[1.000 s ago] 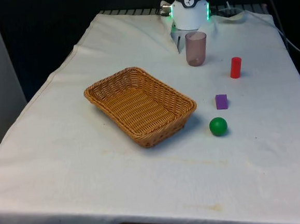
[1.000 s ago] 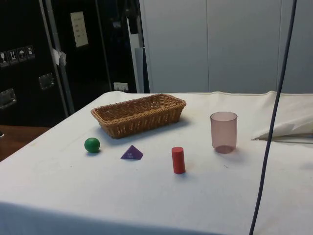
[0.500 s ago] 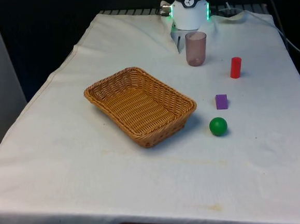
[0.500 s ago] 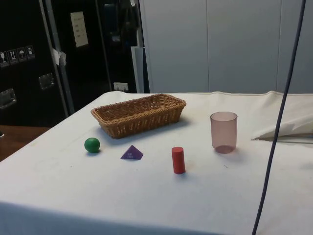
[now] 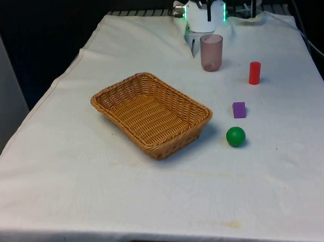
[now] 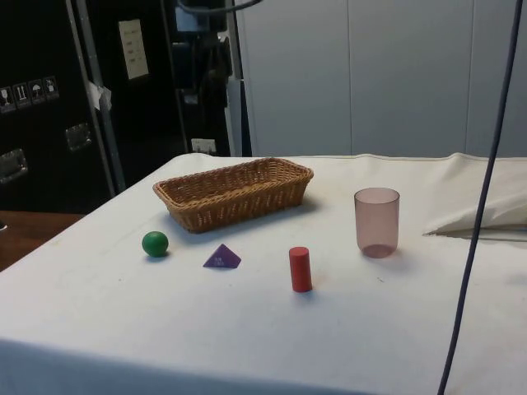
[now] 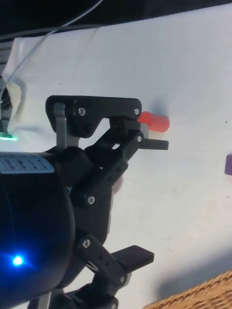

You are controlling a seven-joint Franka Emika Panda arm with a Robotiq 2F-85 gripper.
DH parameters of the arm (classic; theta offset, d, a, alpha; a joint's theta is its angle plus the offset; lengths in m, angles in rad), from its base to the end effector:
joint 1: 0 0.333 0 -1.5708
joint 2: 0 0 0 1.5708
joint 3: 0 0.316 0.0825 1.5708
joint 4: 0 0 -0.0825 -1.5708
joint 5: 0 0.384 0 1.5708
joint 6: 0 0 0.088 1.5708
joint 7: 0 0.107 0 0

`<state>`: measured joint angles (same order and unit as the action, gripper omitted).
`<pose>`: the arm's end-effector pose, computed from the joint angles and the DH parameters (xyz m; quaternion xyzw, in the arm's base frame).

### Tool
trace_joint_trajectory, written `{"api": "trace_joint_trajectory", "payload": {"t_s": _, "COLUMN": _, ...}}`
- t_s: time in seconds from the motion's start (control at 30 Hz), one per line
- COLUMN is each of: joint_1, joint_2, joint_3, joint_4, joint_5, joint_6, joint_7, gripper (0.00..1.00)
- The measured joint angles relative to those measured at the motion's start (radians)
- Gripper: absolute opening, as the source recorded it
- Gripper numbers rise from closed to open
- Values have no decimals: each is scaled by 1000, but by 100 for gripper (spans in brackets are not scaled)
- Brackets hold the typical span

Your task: Pick up the triangular block and place it into the basket.

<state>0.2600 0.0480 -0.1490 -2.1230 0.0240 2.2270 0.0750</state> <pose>0.5513 0.0627 0.3943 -0.9995 -0.0111 -0.0276 0.0088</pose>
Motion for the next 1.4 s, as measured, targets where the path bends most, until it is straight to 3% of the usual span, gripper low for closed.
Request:
{"api": "trace_joint_trajectory", "payload": {"t_s": 0.7, "joint_1": 3, "joint_2": 72, "joint_3": 33, "joint_4": -56, "joint_5": -2, "joint_6": 148, "joint_7": 19, "gripper": 100}}
{"api": "trace_joint_trajectory", "payload": {"t_s": 1.4, "joint_1": 8, "joint_2": 183, "joint_3": 52, "joint_4": -109, "joint_5": -2, "joint_6": 356, "joint_7": 26, "gripper": 100}}
